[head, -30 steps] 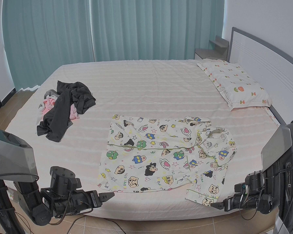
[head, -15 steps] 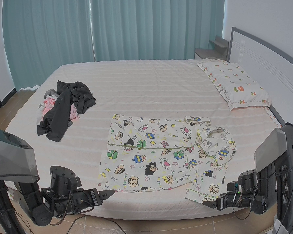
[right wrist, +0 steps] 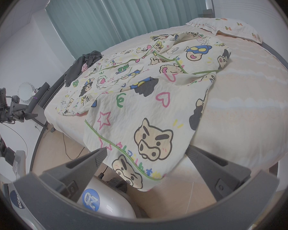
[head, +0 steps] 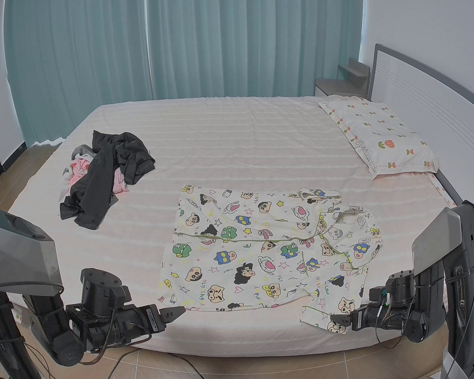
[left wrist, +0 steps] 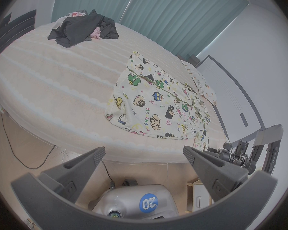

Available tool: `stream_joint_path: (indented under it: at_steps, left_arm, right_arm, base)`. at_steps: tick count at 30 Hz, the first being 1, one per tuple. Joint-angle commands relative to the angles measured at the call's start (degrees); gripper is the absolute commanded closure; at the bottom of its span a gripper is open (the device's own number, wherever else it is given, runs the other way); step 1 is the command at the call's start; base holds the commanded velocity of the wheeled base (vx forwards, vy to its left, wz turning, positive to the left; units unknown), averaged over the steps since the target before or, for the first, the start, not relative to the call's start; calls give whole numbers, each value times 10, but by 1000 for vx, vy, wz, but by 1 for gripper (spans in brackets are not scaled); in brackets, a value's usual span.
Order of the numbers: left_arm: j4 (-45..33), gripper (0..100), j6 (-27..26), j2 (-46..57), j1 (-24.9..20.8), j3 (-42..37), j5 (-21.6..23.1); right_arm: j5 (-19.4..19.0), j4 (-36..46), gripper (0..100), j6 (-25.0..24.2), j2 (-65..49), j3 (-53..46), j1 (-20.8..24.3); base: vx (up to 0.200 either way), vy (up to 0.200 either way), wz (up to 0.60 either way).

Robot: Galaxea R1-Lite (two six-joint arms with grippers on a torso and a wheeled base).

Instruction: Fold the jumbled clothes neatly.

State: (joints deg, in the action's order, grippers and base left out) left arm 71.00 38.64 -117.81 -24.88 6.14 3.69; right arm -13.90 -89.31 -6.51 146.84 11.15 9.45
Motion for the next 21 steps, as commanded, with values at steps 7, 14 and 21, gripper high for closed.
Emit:
stream_joint_path:
  at_steps: [7, 14, 21]
  left_arm:
    - [-1, 0, 0, -3, 0, 0, -4]
    - [0, 0, 0, -8, 0, 1, -15]
    - [-1, 0, 0, -8, 0, 1, -16]
  right_arm:
    - [0, -7, 100, -1, -1, -14, -5]
    - [-3, -7, 100, -1, -11, -26, -29]
    - [-33, -7, 100, 4, -31, -61, -78]
  base:
    - [0, 0, 0]
    - [0, 0, 0]
    - [0, 0, 0]
